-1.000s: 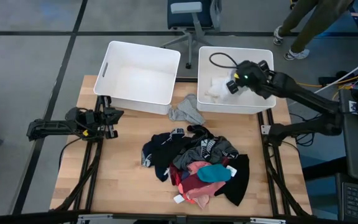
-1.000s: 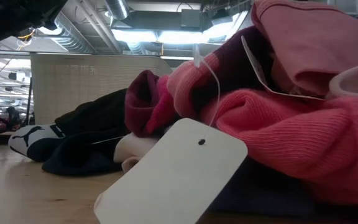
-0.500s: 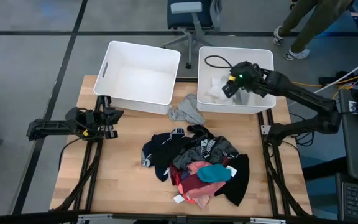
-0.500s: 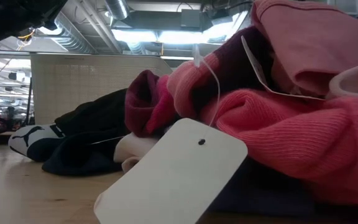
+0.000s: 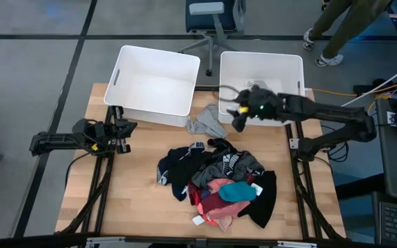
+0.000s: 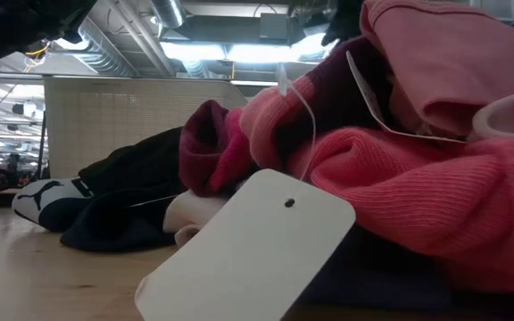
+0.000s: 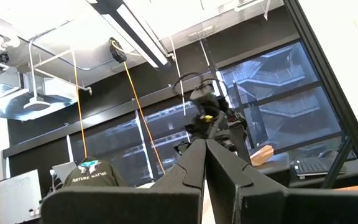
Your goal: Sort clothes
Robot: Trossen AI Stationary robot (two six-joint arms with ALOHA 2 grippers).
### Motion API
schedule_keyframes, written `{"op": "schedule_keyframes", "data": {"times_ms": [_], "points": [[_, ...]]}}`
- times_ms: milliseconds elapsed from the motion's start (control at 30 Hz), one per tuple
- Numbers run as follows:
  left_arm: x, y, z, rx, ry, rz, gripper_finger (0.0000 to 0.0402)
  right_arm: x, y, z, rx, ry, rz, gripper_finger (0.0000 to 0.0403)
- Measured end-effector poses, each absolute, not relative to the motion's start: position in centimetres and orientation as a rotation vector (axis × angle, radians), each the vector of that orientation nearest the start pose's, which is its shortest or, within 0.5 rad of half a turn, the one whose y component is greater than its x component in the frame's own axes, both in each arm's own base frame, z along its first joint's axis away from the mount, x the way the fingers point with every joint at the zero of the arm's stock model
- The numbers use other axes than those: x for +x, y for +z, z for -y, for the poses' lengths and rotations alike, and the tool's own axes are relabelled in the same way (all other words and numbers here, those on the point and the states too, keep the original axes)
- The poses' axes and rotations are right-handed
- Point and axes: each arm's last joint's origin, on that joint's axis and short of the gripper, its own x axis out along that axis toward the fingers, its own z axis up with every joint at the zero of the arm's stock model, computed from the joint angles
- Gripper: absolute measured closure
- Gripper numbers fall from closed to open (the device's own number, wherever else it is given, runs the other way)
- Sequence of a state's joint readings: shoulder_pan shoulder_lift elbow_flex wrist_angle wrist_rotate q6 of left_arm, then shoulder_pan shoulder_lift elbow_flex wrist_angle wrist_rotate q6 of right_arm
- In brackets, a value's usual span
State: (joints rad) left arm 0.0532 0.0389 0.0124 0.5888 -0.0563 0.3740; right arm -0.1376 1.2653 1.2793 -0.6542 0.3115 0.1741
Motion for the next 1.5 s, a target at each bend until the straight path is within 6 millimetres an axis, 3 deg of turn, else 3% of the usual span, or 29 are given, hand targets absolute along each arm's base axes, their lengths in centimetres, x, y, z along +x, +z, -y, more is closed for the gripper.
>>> {"op": "schedule_keyframes", "data": {"times_ms": [200, 667, 1067, 1200, 1300, 1500], "points": [[8.4, 21.9, -0.6, 0.363, 0.211, 0.536, 0.0398, 29.3, 33.9, 1.7, 0.033, -0.373, -0.648, 0.0166], [8.4, 21.9, -0.6, 0.363, 0.210, 0.535, 0.0398, 36.8, 24.0, -2.9, -0.064, -0.249, -0.832, 0.0166], [8.4, 21.9, -0.6, 0.360, 0.209, 0.536, 0.0398, 38.0, 17.6, -7.8, -0.097, -0.082, -1.015, 0.0166], [8.4, 21.9, -0.6, 0.356, 0.208, 0.537, 0.0398, 37.1, 17.2, -9.2, -0.070, 0.071, -1.113, 0.0166], [8.4, 21.9, -0.6, 0.356, 0.208, 0.537, 0.0398, 36.1, 18.0, -9.6, -0.079, 0.107, -1.159, 0.0166], [8.4, 21.9, -0.6, 0.356, 0.209, 0.541, 0.0398, 37.0, 21.3, -9.0, -0.227, -0.068, -1.036, 0.0166]]}}
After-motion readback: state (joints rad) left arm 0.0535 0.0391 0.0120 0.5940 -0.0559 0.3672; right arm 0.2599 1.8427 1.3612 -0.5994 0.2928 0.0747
